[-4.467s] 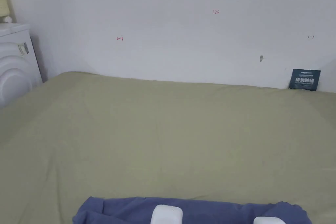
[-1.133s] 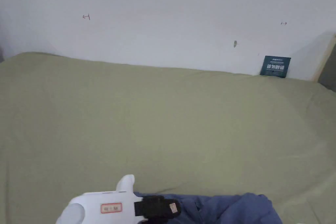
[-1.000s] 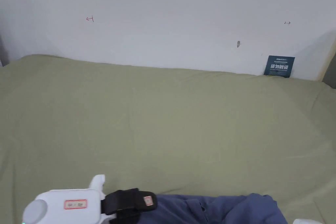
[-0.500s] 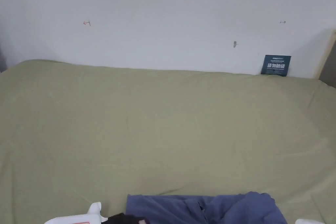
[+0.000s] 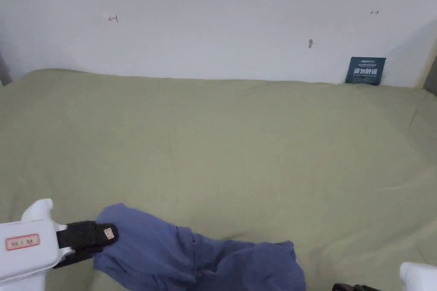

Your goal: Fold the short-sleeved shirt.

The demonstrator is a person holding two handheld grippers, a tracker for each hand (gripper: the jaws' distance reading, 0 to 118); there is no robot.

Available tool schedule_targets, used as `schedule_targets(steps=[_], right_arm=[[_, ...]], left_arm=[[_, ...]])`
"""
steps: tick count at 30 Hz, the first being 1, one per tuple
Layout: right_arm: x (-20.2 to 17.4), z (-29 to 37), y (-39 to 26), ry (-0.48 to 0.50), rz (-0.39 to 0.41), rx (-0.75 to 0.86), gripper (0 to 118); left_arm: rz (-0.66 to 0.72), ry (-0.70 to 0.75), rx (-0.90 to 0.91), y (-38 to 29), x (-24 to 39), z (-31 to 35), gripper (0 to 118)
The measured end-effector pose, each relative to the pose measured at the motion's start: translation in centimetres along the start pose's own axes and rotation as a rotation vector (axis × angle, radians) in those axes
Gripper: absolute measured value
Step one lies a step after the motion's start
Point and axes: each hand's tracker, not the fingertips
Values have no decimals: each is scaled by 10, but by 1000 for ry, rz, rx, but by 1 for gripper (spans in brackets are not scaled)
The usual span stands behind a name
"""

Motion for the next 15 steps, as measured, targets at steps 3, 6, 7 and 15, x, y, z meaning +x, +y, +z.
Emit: schedule_targets(steps=[3, 6, 7, 15], right_arm=[[-6, -7, 8, 11, 18, 4, 1], [-16, -14, 13, 24, 42, 3, 1], [-19, -17, 14, 27, 47, 0, 1], [-33, -18, 11, 55, 69, -27, 1]], left_arm=[[-114, 183, 17, 19, 3, 46, 15], [-245, 278, 20, 27, 23, 74, 15], [-261, 253, 5, 27, 34, 79, 15], [-655, 217, -337, -14, 129, -14, 15]])
